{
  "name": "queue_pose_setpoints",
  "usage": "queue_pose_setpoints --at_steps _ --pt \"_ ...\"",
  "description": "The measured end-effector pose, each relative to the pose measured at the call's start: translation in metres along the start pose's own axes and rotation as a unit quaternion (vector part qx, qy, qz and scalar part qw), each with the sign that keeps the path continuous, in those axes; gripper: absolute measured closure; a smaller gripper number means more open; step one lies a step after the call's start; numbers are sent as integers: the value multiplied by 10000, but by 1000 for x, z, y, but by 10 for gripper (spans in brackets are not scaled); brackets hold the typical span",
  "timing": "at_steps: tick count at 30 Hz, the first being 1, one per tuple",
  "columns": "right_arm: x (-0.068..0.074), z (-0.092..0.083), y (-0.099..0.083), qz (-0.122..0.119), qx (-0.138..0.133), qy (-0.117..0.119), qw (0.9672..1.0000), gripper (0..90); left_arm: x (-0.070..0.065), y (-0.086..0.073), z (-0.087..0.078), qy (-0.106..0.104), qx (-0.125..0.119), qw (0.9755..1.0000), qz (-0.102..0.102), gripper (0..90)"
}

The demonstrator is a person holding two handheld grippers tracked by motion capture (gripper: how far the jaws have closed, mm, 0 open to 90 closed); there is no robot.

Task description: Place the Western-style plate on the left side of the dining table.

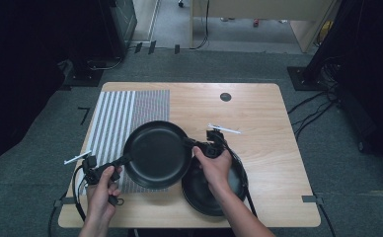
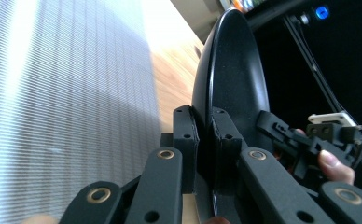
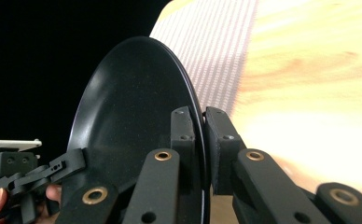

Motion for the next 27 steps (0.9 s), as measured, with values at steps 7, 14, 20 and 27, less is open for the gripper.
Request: queue_pose_setpoints --at_steps 7,14,20,27 --pt "26 60 11 -245 498 119 9984 829 33 26 -22 318 -440 9983 -201 841" --pt "31 114 16 -327 884 54 9955 822 68 44 -26 693 -730 9940 -422 845" --pt "30 144 21 -262 1108 122 9934 814 84 53 -26 794 -889 9915 -513 841" --pt "34 168 29 -388 1063 151 9935 810 93 65 -26 987 -1096 9878 -507 841"
Point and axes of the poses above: each handheld gripper's, and its own axes: z roughly forward along the jaws, y roughly out of its top, x roughly to its left, the point moved 10 cm from there along z, roughly forward along the jaws, and after that the axes turned 7 degrees about -y, right-handed, at the moved point
